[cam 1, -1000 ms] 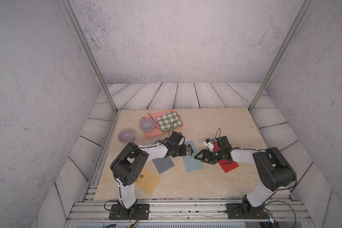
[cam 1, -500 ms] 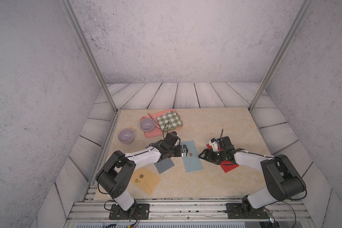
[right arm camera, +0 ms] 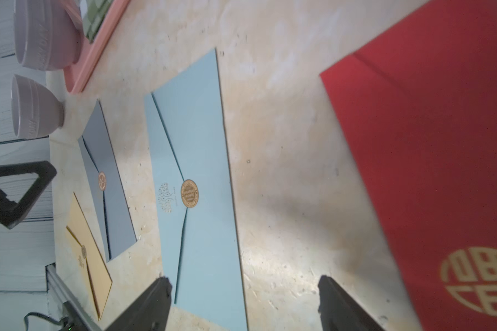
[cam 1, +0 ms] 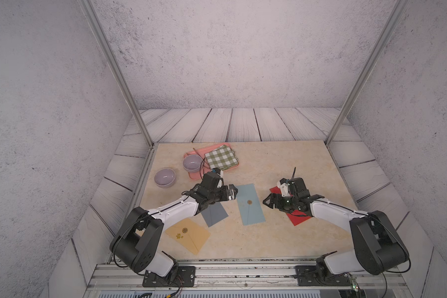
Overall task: Open the envelope
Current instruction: Adjust the envelope at the center of the board.
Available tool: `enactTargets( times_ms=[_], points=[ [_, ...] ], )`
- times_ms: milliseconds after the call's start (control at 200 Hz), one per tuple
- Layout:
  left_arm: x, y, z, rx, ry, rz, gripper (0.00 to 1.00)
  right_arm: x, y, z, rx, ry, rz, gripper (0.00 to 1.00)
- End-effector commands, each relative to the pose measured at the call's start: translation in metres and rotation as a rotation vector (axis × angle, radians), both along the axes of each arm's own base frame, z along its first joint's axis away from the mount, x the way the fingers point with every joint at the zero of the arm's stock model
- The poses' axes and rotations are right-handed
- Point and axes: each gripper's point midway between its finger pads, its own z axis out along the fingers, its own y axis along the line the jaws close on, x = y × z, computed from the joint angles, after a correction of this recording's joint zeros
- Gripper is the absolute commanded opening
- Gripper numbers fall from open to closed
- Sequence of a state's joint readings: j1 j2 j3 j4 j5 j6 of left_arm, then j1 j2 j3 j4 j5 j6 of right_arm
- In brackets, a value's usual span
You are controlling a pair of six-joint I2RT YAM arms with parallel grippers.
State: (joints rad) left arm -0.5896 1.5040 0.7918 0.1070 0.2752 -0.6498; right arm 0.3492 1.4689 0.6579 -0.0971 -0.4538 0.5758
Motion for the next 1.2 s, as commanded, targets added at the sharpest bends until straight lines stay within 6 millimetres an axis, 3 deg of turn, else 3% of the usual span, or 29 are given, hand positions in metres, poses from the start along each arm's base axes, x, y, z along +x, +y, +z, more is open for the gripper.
enactTargets(
  times_ms=[0, 275, 621, 976, 1191],
  points=[
    [-0.012, -0.027, -0.001, -0.132, 0.062, -0.106, 0.85, -0.007, 0.015, -0.005, 0.06, 0.071, 0.051, 0.81],
    [-0.044, -0.049, -0.039, -0.122, 0.237, -0.191, 0.78, -0.024, 0.016, -0.019, 0.069, 0.141, 0.071, 0.76],
    [-0.049, -0.075, -0.055, -0.11, 0.313, -0.273, 0.7, -0.036, 0.018, -0.031, 0.085, 0.204, 0.079, 0.74],
    [-0.066, -0.066, -0.059, -0.073, 0.357, -0.288, 0.68, -0.05, 0.013, -0.034, 0.089, 0.234, 0.069, 0.71],
    [-0.068, -0.066, -0.077, -0.056, 0.414, -0.274, 0.67, -0.05, 0.008, -0.037, 0.056, 0.237, 0.054, 0.71]
  ],
)
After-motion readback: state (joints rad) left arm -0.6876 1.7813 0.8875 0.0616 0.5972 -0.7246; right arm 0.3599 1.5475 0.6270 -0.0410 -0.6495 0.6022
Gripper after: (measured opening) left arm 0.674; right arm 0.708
